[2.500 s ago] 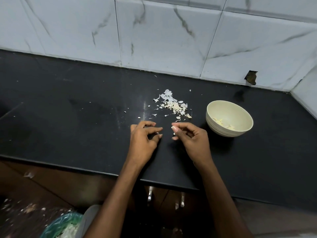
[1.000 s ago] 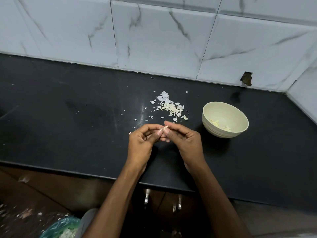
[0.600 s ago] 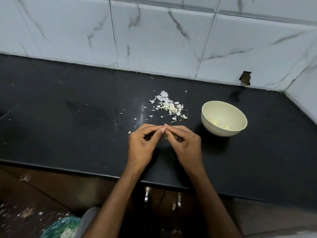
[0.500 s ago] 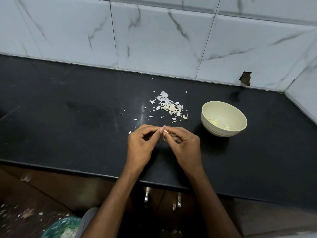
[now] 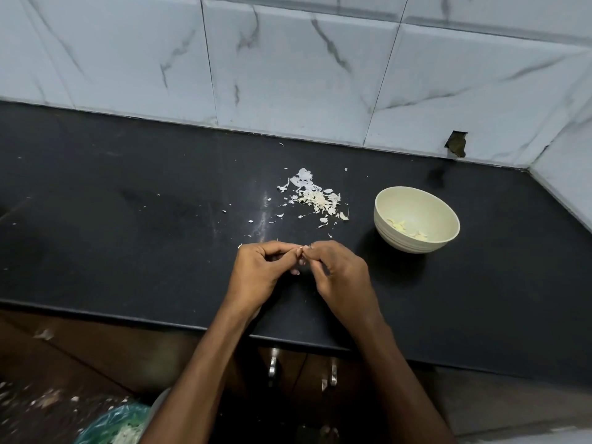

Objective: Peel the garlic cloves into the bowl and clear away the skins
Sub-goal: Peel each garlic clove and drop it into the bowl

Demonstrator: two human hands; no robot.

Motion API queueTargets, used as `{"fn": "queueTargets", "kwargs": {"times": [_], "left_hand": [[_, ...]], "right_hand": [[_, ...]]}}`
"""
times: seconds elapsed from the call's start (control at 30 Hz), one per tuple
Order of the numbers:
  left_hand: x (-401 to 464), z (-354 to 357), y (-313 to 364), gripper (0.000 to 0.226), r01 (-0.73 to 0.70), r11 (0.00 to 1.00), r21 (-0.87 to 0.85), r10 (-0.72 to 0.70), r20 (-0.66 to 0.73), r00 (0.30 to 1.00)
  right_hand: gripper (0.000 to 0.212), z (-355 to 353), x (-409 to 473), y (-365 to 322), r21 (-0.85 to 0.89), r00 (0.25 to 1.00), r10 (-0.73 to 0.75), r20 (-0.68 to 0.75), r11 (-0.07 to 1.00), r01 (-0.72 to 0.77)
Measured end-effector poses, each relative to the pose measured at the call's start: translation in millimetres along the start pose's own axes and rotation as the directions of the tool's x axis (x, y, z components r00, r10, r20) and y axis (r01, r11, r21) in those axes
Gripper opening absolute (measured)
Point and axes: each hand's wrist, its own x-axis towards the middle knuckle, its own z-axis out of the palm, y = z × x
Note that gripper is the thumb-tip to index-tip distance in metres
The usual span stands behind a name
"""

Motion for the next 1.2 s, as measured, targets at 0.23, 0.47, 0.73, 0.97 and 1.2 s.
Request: {"fn": "queueTargets", "kwargs": {"times": [0.23,0.47,0.73,0.97,1.2], "left_hand": [[-4,1,3,0.027,0.018,0.999,0.039,-0.018,-0.017,1.000],[-1,5,8,0.028,0.116,0.986,-0.117,-0.125,-0.074,0.989],[0,8,11,0.020,0.266,0.847,-0.460,-0.297,0.006,0.955],[-7,15,10,0.012,0.243,0.824,-0.512,-0.286,-0.006,0.958],[-5,16,4,0.013,0.221,0.842,-0.492,-0.289,-0.065,0.955]], "right_hand": [[0.021,0,0,-7,-0.101,0.992,-0.123,0.030,0.987,0.126],[0.027,5,6,-11,-0.030,0.996,-0.085,-0.010,0.996,0.085],[0.013,-3,23,-7,0.530,0.905,0.423,0.038,0.759,-0.377],[0.016,-5,22,-13,0.656,0.863,0.456,0.218,0.586,-0.476],[0.012,-1,19,-9,0.358,0.953,0.300,0.034,0.887,-0.292]]}}
